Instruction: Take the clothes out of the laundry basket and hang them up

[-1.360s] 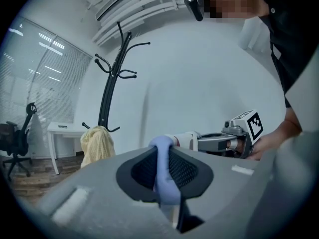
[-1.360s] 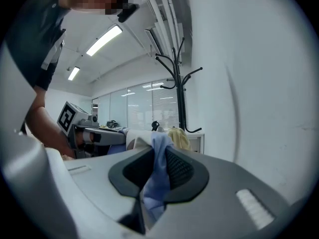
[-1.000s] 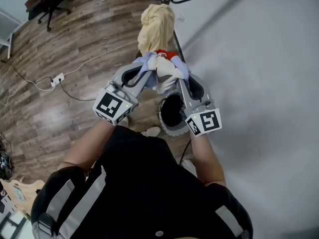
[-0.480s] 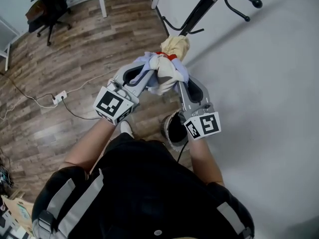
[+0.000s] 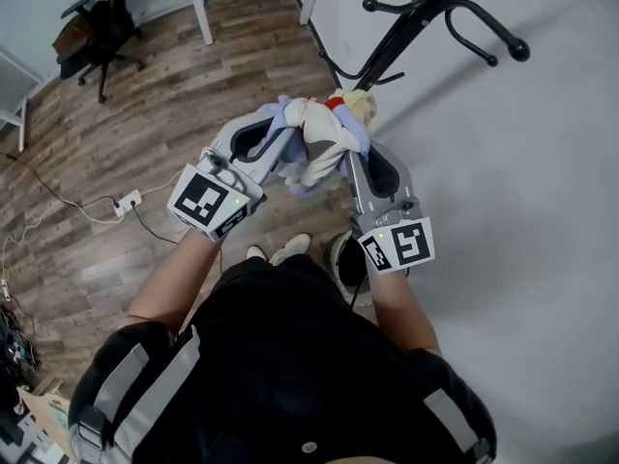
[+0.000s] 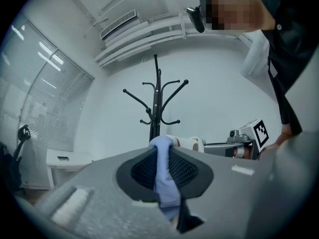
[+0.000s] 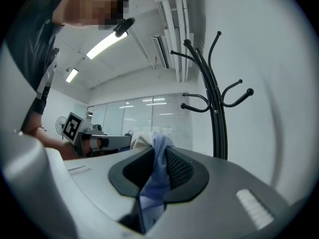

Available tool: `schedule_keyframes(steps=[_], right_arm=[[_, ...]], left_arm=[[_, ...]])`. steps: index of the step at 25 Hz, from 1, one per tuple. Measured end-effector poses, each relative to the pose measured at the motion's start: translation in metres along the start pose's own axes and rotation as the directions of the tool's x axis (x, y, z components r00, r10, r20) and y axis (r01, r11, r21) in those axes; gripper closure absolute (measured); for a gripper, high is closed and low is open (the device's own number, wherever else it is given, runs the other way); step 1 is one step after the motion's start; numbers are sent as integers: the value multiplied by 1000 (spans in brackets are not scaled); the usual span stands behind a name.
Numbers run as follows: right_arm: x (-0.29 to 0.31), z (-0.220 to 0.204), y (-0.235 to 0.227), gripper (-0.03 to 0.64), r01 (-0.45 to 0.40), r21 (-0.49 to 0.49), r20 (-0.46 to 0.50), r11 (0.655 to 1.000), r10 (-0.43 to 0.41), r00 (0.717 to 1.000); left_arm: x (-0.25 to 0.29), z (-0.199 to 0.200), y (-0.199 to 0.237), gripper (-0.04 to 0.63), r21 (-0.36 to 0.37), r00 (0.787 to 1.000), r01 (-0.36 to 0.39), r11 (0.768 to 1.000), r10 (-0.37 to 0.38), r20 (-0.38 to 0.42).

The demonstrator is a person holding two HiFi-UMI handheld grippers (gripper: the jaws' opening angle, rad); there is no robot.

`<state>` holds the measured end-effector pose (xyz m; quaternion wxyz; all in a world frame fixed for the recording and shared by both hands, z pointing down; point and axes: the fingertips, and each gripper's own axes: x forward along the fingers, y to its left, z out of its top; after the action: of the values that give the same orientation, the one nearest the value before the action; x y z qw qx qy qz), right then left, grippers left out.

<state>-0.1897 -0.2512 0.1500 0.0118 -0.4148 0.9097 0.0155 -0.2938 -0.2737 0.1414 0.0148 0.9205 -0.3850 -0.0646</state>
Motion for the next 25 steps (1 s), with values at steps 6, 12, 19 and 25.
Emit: schedule_keyframes(steps=[6, 12, 19, 25], right_arm=[[-2, 5, 4, 554, 15, 39, 31, 999, -16, 999], [-3, 2, 6, 552, 79, 32, 56, 996, -81, 995], [-14, -47, -9, 552, 295, 28, 102, 955, -296, 950], [4, -35, -1, 552, 514, 15, 129, 857, -512, 849]], left_arm=[[-1, 7, -5, 548, 8, 1000, 12, 1000, -12, -1], [6, 5, -1, 548, -3, 996, 91, 996, -91, 12], [35, -45, -6, 548, 1, 945, 326, 945, -326, 9], [43, -31, 21, 548, -19, 846, 534, 845, -534, 20]])
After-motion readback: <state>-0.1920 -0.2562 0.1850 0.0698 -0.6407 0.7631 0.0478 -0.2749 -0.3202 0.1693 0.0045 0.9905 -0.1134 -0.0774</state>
